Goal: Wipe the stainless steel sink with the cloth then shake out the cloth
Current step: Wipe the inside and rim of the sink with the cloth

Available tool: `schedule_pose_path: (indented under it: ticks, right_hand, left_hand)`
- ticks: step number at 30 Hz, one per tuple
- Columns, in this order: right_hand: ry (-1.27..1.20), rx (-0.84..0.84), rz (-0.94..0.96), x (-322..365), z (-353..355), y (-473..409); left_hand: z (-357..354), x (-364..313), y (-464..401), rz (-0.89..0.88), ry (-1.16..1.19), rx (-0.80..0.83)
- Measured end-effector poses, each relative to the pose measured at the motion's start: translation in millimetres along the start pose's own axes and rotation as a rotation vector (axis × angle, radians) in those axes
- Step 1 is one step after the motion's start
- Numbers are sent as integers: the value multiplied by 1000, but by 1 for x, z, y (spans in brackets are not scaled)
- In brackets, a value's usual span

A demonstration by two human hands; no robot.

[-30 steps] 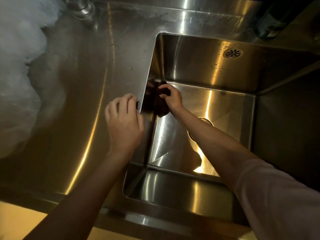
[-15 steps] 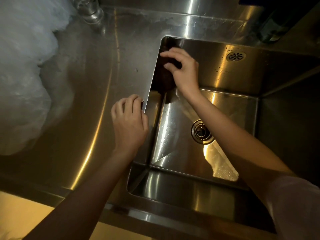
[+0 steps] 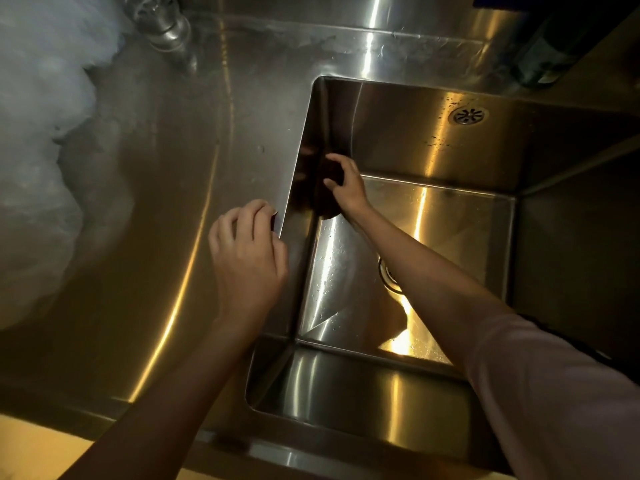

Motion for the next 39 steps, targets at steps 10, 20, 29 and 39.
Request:
schedule_pose_path:
  ticks: [10, 20, 29, 39]
  right_hand:
    - [57, 51, -122, -52, -2, 26]
    - [72, -262, -24, -1, 15, 3]
    - [-156, -500, 348, 136, 67, 38]
    - [-11, -702, 318, 111, 59, 35]
  left_hand:
    - [0, -1, 0, 4, 13, 2]
    - [0, -1, -1, -1, 3, 4]
    - [-1, -3, -1, -9, 0, 28]
    - [2, -5, 0, -30, 1, 13]
Point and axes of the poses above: each hand's wrist, its own y-axis away from the middle knuckle, its own z-axis out of the back of the hand, x = y × z, the point moved 10 cm from there along -y, towards the middle knuckle, and after that the axes turned 9 degrees about z, right-handed, at the moved point
